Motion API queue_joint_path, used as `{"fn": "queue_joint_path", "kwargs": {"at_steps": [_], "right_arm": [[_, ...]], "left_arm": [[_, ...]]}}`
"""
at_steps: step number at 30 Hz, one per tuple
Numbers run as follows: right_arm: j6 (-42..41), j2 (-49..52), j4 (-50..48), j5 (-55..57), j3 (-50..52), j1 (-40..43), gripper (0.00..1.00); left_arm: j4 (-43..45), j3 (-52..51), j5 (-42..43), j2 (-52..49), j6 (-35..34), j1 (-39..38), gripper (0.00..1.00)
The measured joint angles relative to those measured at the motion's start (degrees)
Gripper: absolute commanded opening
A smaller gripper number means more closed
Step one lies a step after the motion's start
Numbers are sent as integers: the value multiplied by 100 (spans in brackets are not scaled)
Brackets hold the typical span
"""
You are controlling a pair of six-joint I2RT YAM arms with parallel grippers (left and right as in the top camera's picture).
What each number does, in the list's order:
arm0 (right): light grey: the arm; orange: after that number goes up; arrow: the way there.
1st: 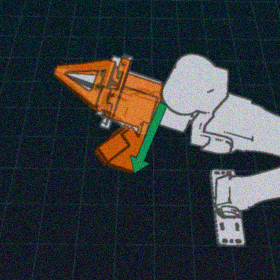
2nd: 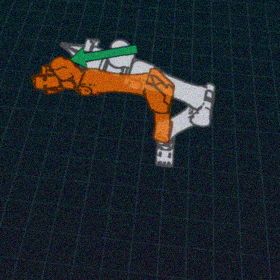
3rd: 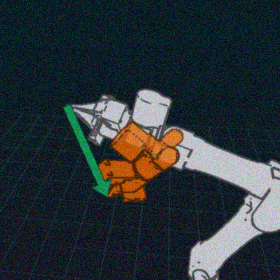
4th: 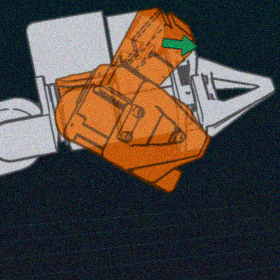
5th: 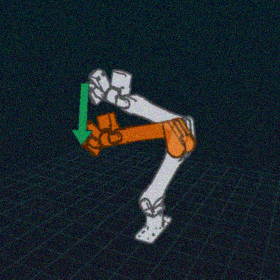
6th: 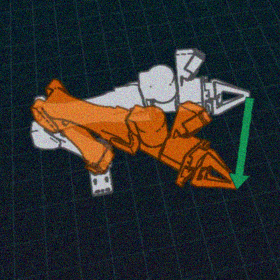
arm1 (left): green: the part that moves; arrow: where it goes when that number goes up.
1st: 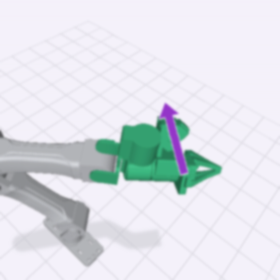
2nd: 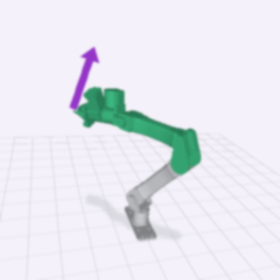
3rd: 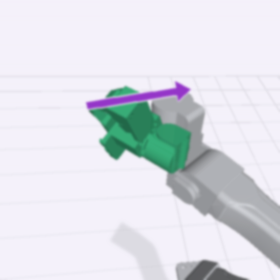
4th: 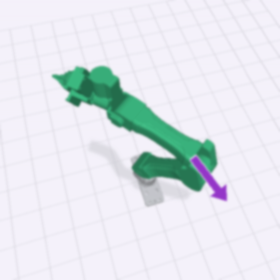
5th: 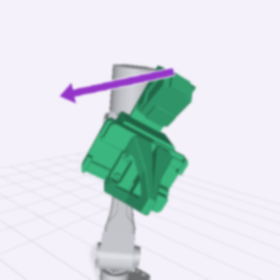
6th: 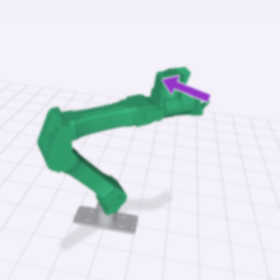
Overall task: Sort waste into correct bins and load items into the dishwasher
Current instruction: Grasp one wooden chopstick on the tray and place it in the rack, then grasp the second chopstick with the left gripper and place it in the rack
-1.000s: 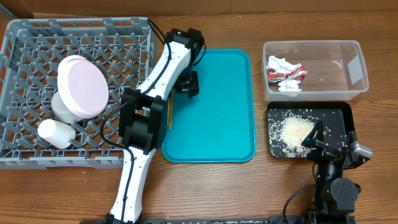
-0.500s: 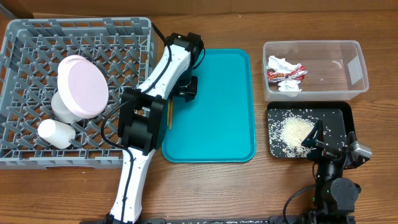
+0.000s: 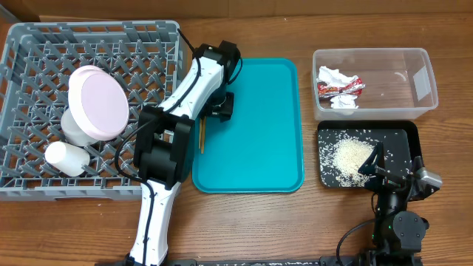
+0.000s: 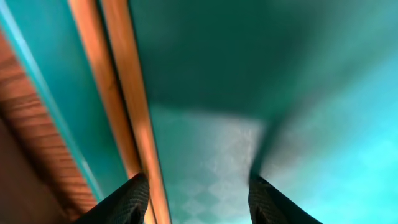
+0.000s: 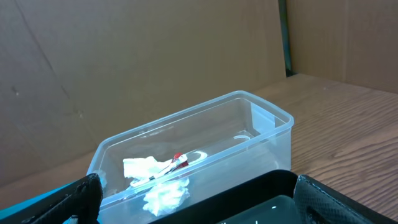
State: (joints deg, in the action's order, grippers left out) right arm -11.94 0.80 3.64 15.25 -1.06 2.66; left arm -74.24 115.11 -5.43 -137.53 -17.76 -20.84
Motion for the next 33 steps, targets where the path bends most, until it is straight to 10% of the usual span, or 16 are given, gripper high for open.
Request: {"fn": "queue_joint_path", "kwargs": {"at_steps": [6, 17, 25, 33], "right_arm": [[0, 0, -4, 0, 0, -2, 100], [-2, 0, -4, 0, 0, 0, 100], [-2, 0, -2, 0, 0, 0, 100], [0, 0, 2, 0, 0, 0, 100]], "left_arm": [[385, -376, 203, 155, 151, 11, 5], [446, -728, 442, 483, 116, 11, 4], [-264, -778, 33, 2658, -251, 90, 4], [-616, -772, -708, 3088, -581, 1292, 4]]}}
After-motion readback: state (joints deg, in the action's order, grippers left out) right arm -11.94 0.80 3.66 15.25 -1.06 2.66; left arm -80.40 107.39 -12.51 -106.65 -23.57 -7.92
